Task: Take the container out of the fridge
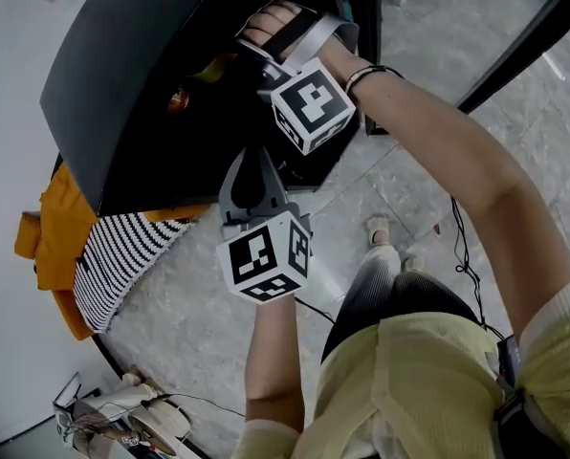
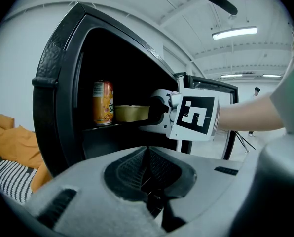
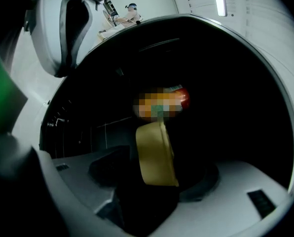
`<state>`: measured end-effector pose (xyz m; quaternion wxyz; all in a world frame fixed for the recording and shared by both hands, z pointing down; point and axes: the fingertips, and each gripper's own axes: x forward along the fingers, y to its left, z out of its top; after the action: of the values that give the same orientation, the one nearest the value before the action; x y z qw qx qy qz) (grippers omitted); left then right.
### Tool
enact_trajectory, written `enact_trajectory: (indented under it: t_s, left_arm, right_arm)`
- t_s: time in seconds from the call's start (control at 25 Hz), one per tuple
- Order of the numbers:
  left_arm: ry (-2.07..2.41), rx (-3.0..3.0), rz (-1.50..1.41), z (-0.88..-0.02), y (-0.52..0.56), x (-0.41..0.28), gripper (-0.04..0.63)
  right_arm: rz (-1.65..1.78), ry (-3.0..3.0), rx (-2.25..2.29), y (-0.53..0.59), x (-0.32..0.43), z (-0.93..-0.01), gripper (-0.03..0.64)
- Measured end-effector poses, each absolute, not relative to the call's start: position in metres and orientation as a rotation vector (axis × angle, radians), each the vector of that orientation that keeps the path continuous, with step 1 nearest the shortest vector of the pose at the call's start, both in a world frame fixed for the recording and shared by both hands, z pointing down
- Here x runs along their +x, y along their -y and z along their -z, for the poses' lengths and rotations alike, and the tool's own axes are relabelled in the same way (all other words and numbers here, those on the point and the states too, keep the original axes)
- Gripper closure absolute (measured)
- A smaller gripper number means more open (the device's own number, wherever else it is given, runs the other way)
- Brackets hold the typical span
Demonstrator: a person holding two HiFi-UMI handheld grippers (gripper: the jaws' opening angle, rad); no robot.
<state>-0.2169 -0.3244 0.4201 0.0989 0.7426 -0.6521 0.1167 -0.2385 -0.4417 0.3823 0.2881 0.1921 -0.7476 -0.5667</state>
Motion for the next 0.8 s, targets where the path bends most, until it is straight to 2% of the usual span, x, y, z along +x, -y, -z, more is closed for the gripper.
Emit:
enact_trajectory:
  t_s: [0.48, 0.6, 0.8]
  left_arm:
    - [1.96, 2.2, -0.343, -0.418, 0.333, -0.219, 0.571]
    - [1.963, 2.203, -0.349, -0.417, 0.333, -0.22, 0.571]
    - [1.961, 2.206, -0.354, -0.418, 0.335, -0.22, 0.571]
  right_arm:
    - [1.561, 1.896, 0.554, 0.447, -0.245, -0.378, 0.356]
    - [1.592, 1.896, 0.542, 0.44, -0.241, -0.376, 0.413]
    - [1.593, 1.892, 0.515, 0.434, -0.232, -0.38, 0.436]
